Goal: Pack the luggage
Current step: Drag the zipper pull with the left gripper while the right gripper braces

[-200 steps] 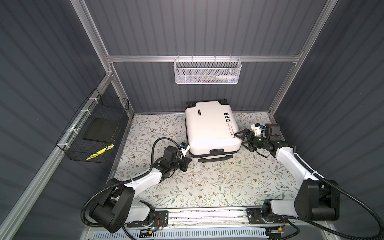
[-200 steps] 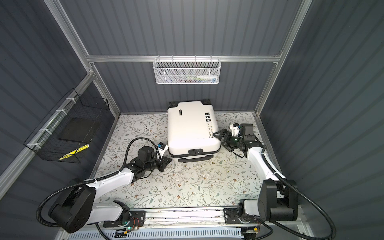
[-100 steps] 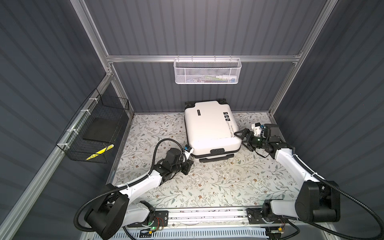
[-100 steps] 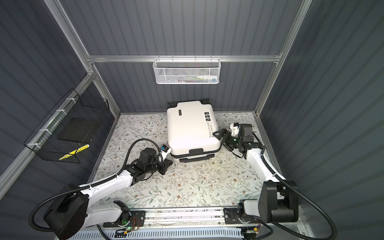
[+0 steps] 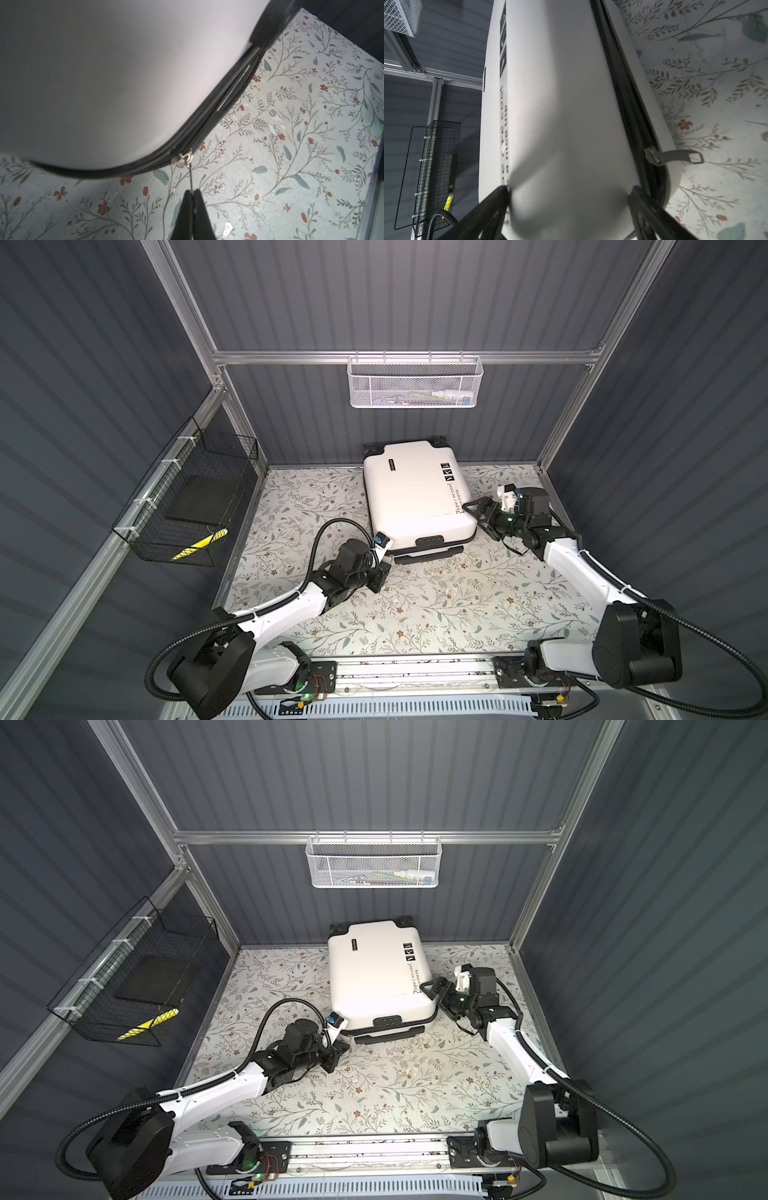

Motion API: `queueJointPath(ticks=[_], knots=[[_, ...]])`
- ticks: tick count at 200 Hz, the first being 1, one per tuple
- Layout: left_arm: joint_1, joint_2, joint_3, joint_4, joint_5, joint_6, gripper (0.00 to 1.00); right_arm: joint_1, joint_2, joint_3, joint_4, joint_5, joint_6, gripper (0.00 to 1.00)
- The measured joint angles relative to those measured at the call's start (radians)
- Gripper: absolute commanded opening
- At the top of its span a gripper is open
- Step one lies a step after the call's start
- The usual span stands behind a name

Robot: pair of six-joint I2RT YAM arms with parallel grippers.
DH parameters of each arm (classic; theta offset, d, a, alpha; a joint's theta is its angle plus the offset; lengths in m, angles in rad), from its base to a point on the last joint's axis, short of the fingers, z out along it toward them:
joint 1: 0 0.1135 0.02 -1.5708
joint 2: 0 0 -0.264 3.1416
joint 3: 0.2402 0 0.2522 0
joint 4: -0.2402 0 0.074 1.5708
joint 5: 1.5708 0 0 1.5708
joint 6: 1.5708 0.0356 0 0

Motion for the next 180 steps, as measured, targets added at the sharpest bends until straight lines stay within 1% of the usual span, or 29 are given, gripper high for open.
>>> queueJointPath(ticks=[51, 123, 180], knots=[[-0.026, 0.033, 0.013, 0.023, -0.022, 0.011, 0.00, 0.063, 0.002, -0.009, 0.033, 0.027, 0.036, 0.89], [-0.051, 0.122, 0.068, 0.056, -0.028, 0.020, 0.00, 0.154, 0.008, -0.016, 0.076, 0.076, 0.100, 0.89], [-0.056, 0.137, 0.069, 0.080, -0.032, 0.017, 0.00, 0.212, 0.024, -0.016, 0.101, 0.076, 0.123, 0.89]])
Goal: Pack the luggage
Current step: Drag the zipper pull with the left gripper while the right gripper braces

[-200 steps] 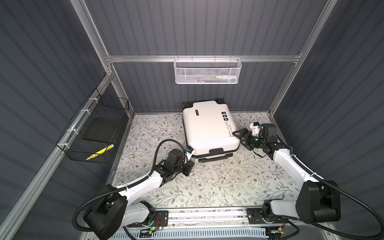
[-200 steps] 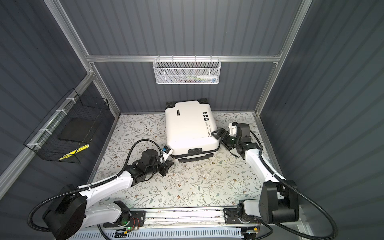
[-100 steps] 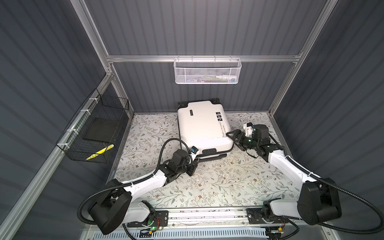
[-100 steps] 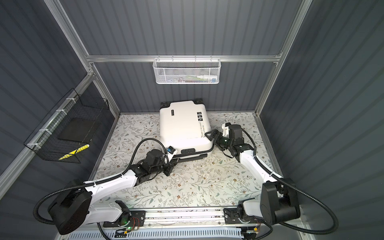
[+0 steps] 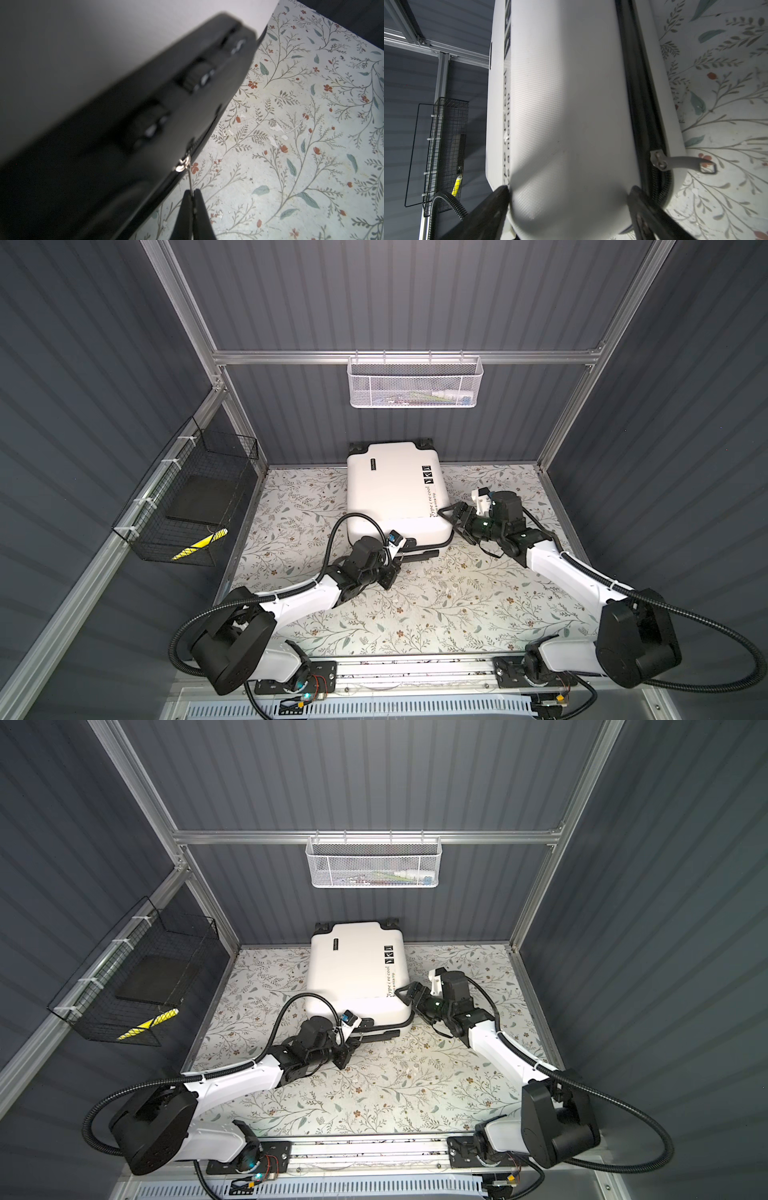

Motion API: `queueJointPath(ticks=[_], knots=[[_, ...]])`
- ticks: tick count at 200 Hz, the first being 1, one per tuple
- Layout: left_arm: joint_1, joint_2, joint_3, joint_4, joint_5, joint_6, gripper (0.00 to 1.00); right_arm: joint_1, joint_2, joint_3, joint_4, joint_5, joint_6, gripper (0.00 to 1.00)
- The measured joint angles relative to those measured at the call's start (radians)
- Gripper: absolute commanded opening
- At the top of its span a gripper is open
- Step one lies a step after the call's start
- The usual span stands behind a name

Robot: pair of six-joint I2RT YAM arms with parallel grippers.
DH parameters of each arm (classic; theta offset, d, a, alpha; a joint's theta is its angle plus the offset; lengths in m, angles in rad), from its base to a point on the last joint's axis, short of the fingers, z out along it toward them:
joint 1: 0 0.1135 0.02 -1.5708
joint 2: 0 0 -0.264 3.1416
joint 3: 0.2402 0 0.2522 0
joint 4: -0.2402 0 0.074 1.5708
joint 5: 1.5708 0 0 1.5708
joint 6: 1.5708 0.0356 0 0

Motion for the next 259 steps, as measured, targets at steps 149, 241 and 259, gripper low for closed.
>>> queueJointPath(ticks=[149, 241, 259], knots=[[-0.075, 0.082, 0.072, 0.020, -0.012, 0.033, 0.00, 0.048, 0.023, -0.006, 0.034, -0.065, 0.023, 0.88], [-0.137, 0.180, 0.141, 0.059, -0.057, 0.039, 0.00, 0.087, 0.040, 0.012, 0.035, -0.035, 0.047, 0.88], [-0.143, 0.197, 0.150, 0.071, -0.074, 0.038, 0.00, 0.089, 0.043, 0.018, 0.035, -0.020, 0.046, 0.88]])
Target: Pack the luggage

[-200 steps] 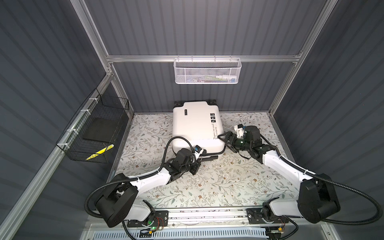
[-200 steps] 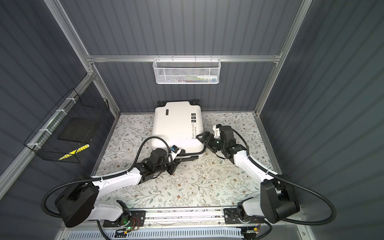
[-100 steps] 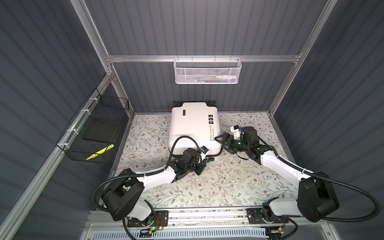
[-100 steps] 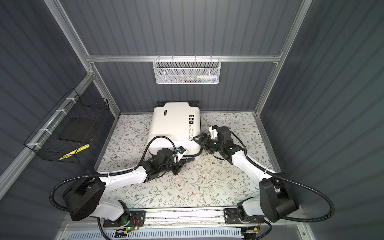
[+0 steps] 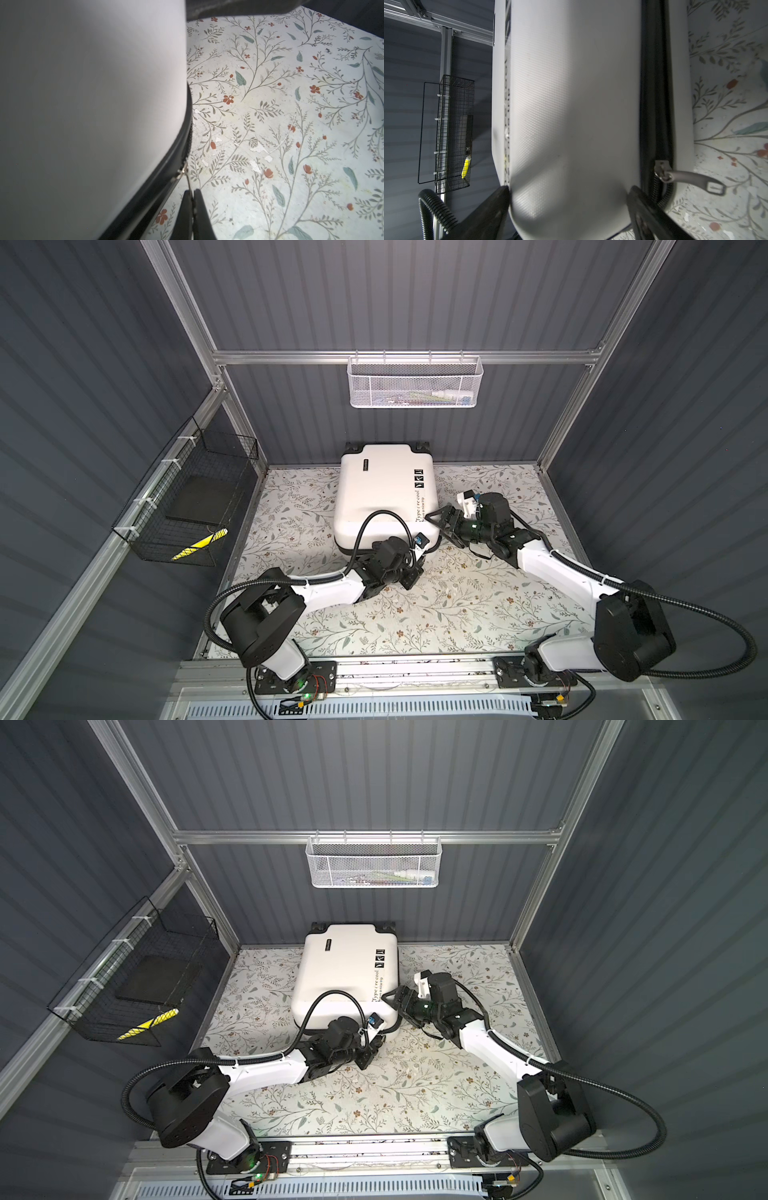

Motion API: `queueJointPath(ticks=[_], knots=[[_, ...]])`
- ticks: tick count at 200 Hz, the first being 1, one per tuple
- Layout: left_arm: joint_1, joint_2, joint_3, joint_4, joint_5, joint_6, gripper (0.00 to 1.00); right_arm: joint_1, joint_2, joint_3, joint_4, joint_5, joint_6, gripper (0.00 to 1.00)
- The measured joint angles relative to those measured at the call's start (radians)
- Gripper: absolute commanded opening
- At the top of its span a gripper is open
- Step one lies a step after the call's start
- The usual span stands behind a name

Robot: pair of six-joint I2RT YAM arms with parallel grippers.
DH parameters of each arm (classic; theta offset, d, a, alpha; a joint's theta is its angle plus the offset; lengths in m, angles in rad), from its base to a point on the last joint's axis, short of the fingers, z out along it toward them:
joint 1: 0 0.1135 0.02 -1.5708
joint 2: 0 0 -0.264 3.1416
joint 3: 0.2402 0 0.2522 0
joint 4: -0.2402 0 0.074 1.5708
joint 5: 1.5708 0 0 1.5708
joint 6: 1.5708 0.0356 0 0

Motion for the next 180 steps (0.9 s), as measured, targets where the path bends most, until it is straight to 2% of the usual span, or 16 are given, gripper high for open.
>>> queueJointPath(ticks=[54, 106, 180], knots=[[-0.006, 0.010, 0.006, 0.014, -0.023, -0.003, 0.00, -0.018, 0.000, 0.009, -0.016, -0.010, -0.005, 0.89], [-0.029, 0.010, 0.013, 0.061, -0.001, -0.008, 0.00, -0.159, -0.040, -0.027, -0.055, -0.132, 0.001, 0.90], [-0.036, 0.010, 0.013, 0.071, 0.004, -0.013, 0.00, -0.308, -0.068, -0.116, -0.140, -0.145, -0.064, 0.90]])
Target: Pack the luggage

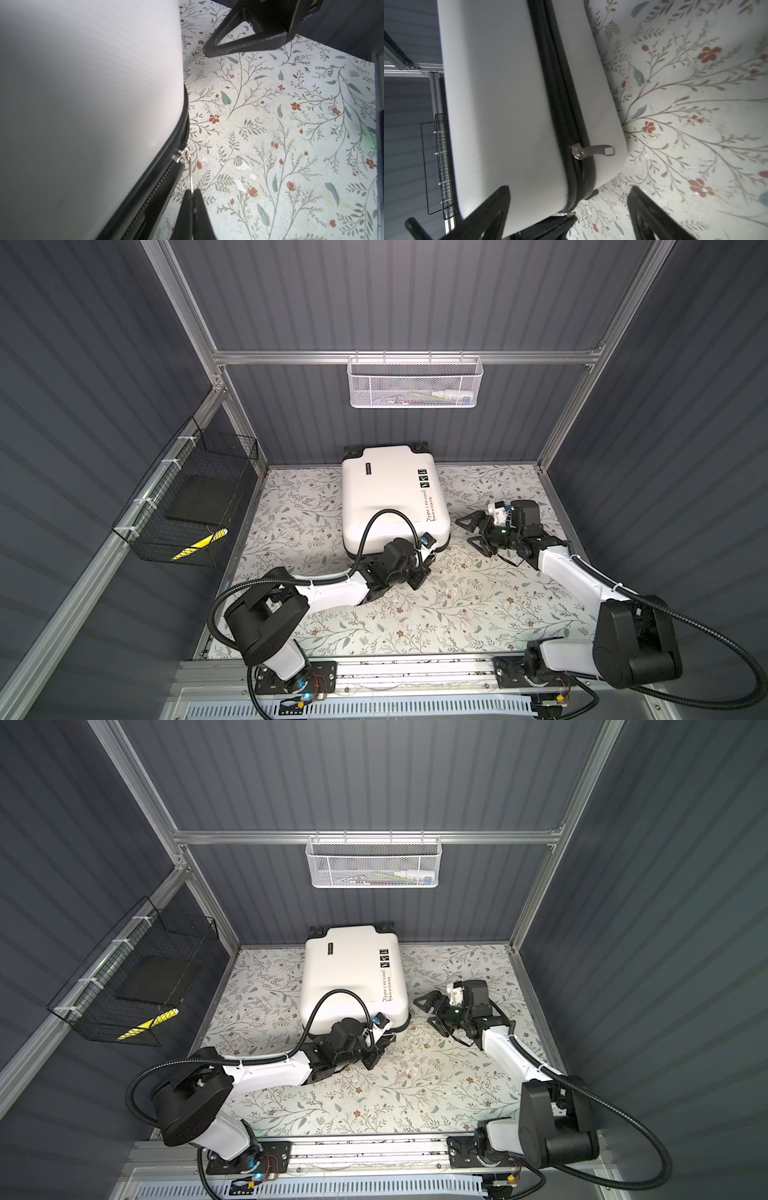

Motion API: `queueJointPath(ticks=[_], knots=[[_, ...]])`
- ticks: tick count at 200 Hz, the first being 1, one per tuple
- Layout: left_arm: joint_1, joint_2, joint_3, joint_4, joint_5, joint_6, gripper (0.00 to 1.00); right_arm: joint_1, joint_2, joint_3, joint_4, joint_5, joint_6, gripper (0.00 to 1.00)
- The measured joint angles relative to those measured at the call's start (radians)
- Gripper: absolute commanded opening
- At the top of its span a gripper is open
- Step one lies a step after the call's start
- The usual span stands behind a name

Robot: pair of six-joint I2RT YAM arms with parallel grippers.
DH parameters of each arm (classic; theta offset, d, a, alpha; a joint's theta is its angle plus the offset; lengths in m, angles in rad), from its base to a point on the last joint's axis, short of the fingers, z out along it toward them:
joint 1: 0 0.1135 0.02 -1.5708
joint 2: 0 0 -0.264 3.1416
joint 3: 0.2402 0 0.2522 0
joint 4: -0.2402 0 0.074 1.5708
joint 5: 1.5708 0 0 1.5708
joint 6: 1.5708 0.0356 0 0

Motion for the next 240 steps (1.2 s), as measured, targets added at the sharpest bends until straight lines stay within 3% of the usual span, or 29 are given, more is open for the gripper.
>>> queueJointPath(ticks=[39, 85, 240], knots=[[0.000, 0.000, 0.000, 0.000, 0.001, -0.003, 0.00, -0.025, 0.013, -0.003, -0.041, 0.026, -0.061, 0.88], [0.000, 0.000, 0.000, 0.000, 0.002, -0.003, 0.00, -0.024, 0.091, 0.013, -0.072, 0.047, -0.105, 0.78], [0.001, 0.000, 0.017, -0.052, -0.002, -0.003, 0.00, 0.129, 0.179, 0.090, -0.042, 0.117, -0.108, 0.78]])
